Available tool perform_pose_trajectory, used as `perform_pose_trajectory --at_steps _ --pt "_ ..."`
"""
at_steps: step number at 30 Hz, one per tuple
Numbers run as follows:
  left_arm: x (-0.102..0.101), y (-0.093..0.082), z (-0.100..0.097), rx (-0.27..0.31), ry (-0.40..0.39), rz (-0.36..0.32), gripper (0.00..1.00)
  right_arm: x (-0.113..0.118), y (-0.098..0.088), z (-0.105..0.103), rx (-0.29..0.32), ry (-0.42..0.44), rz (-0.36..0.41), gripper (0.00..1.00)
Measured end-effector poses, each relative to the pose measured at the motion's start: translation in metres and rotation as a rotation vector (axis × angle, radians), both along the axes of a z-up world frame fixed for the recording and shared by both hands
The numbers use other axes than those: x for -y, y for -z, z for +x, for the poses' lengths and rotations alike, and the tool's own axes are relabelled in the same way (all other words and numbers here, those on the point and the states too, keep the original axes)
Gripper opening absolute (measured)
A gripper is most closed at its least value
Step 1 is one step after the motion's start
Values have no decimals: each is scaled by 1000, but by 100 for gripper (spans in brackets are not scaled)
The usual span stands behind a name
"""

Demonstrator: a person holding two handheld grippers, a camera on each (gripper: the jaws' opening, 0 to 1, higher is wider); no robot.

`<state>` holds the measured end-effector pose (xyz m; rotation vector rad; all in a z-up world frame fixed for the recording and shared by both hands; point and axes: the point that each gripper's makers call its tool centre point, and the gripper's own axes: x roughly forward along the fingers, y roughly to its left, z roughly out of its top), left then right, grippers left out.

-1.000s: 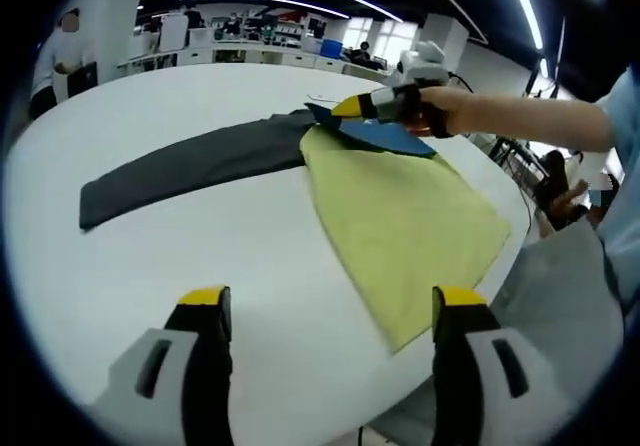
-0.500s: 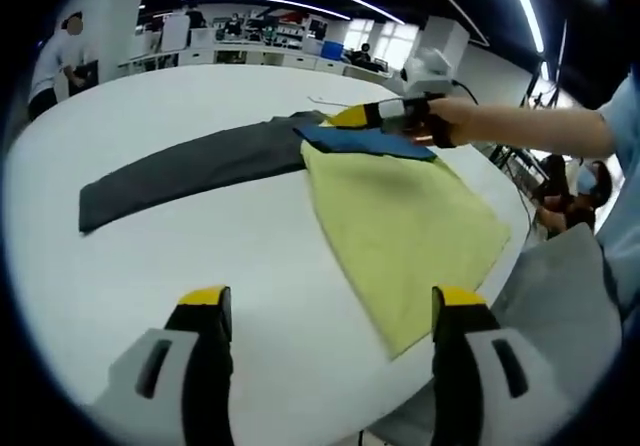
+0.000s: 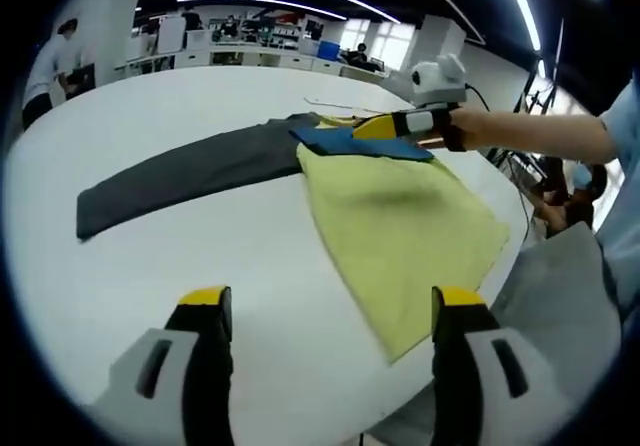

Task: Fold the garment on the visible template until the final outline fits inside the template.

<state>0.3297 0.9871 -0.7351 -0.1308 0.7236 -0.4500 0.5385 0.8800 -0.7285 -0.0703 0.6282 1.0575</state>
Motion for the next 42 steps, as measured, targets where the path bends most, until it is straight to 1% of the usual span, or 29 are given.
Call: perform_pose_trajectory --at_steps 3,7,10,12,14,15,18,21,25,27,29,30,31,33,34,35,36,37,39,41,42 --pt "-1 -1 2 3 -1 2 79 7 -3 -1 -5 11 8 100" --pt "-4 -1 5 8 -3 0 76 16 -5 -2 1 22 6 100" --pt "-7 -1 9 16 -3 7 76 22 -9 -4 10 25 5 100" --pt "-11 -1 12 12 -6 5 75 29 -11 -7 19 20 -4 100" --pt "-15 -3 16 22 -18 -4 74 38 -12 -9 38 15 -22 100" --pt "-17 -4 19 15 -39 -39 73 43 -12 -10 44 16 -28 100" --pt "-22 -5 25 29 -57 -56 72 58 -12 -13 40 26 -30 100" --pt "-25 -5 27 29 -64 -52 71 71 -14 -16 42 37 -36 100" --pt "-30 -4 29 26 -69 -53 71 90 -13 -21 60 35 -71 100" --pt "-37 -2 31 20 -82 -54 71 98 -14 -25 64 38 -72 100" --pt "-43 0 33 5 -92 -54 76 104 -15 -29 59 44 -69 100" --pt "-46 0 35 11 -92 -51 78 109 -16 -31 55 57 -66 100" --pt "-51 -1 38 22 -115 -48 76 112 -17 -30 54 84 -63 100" --pt "-59 -1 42 12 -190 -96 72 111 -26 -31 79 112 -12 100" --pt "-63 -3 45 24 -215 -107 72 115 -27 -35 82 116 -19 100" --pt "-71 -4 48 38 -245 -108 71 117 -27 -37 83 128 -22 100" --pt "-76 -4 50 41 -259 -107 71 118 -27 -41 77 125 -21 100" --pt "-85 -4 51 47 -285 -93 71 119 -27 -44 76 125 -19 100" --pt "-96 0 52 32 -323 -81 70 123 -29 -48 73 133 -14 100" --pt "-106 2 53 25 -334 -52 69 129 -32 -51 79 149 -5 100" --pt "-110 3 55 25 -342 -55 69 131 -34 -52 81 154 0 100"
